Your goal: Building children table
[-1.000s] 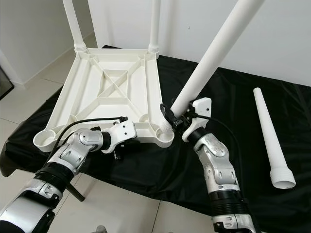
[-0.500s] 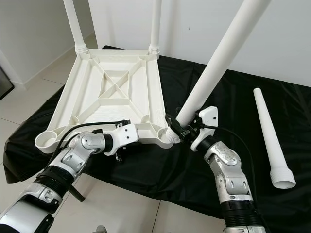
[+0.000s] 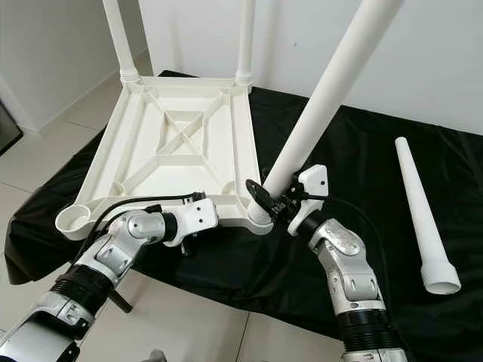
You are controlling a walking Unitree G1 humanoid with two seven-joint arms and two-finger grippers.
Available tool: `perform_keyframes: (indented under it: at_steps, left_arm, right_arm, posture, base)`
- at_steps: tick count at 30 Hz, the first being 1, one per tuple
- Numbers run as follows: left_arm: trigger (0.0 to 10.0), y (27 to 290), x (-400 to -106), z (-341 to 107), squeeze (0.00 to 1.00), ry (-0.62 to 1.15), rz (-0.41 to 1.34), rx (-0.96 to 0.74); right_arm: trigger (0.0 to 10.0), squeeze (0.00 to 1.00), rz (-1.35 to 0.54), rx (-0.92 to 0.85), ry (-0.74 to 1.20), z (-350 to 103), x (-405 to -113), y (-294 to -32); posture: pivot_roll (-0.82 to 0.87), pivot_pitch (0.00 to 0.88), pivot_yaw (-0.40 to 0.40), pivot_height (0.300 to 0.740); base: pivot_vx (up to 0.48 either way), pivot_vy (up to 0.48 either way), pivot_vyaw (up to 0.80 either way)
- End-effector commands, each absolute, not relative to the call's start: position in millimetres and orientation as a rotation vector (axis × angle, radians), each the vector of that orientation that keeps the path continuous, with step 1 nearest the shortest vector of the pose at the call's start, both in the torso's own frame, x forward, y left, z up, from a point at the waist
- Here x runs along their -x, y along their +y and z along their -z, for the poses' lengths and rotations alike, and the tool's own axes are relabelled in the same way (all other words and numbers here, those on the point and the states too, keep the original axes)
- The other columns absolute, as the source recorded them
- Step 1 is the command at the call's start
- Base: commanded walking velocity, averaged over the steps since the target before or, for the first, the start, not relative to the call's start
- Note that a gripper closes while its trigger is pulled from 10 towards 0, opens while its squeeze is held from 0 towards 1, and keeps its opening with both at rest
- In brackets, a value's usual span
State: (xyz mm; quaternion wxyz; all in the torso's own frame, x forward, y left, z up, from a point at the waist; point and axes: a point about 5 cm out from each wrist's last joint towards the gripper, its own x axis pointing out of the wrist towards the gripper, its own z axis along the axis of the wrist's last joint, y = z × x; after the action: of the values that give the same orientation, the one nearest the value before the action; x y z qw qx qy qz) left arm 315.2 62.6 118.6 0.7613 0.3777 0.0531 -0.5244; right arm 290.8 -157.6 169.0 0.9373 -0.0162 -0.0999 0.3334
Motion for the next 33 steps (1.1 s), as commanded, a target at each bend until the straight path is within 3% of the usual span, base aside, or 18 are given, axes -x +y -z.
perform_keyframes:
  at_steps: [1, 23, 33]
  left_arm:
    - [10.0, 54.0, -302.9, -104.3, 0.00, 0.141, 1.221, -0.905]
    - [10.0, 54.9, -301.3, -110.0, 0.00, 0.110, 1.201, -0.954]
    - [10.0, 57.2, -300.4, -112.5, 0.00, 0.105, 1.195, -0.958]
  right_arm:
    - [10.0, 0.00, -0.693, 0.035, -0.195, -168.9, -291.7, -156.4]
    - [10.0, 0.00, -0.689, 0.134, -0.051, -155.5, -314.2, -151.8]
    - [10.0, 0.00, -0.711, 0.114, 0.002, -140.3, -307.3, -151.7]
  posture:
    - [-0.03, 0.021, -0.006, 0.740]
    - [-0.03, 0.024, -0.009, 0.740]
    - [-0.02, 0.032, -0.010, 0.740]
  base:
    - [0.000, 0.000, 0.00]
    - [0.000, 0.000, 0.00]
    - [0.000, 0.000, 0.00]
